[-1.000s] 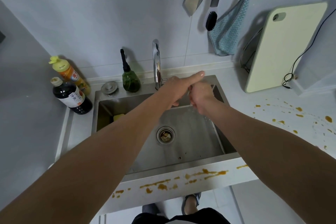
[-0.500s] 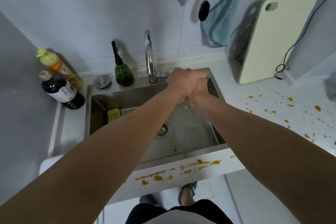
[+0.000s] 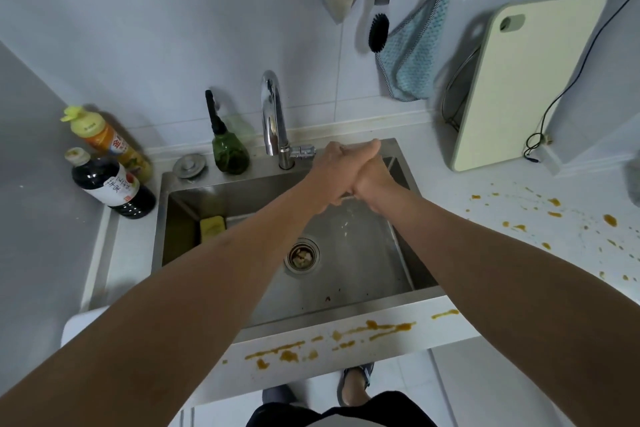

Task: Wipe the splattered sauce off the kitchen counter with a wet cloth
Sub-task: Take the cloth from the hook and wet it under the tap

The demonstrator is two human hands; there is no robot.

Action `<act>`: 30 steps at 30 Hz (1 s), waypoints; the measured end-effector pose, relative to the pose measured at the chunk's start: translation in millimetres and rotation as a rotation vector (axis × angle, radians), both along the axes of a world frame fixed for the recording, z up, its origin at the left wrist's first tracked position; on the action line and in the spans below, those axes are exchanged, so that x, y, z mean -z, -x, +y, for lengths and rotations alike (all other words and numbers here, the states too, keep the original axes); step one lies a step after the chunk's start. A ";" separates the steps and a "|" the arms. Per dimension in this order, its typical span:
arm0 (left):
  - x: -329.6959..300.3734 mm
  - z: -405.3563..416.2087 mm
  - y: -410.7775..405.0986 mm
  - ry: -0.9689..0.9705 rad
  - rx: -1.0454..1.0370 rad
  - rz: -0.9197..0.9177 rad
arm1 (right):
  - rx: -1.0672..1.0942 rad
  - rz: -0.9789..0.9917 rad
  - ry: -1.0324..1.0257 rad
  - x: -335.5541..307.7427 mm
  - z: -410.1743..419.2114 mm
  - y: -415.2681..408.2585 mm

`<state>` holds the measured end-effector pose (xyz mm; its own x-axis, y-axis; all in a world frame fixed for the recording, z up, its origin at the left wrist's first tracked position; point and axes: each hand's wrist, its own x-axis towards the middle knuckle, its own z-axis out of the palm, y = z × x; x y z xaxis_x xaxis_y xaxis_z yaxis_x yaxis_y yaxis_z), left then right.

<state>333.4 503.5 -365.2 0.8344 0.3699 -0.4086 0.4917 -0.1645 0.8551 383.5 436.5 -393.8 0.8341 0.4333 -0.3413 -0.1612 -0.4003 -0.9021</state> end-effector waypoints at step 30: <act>16.8 32.7 10.5 0.333 -0.333 -0.105 | -0.365 0.146 -0.046 3.4 -25.2 -50.6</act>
<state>322.9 536.3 -382.0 0.7359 0.4874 -0.4699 0.3789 0.2787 0.8825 434.2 411.3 -397.2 0.5663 0.7102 -0.4182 -0.1439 -0.4144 -0.8986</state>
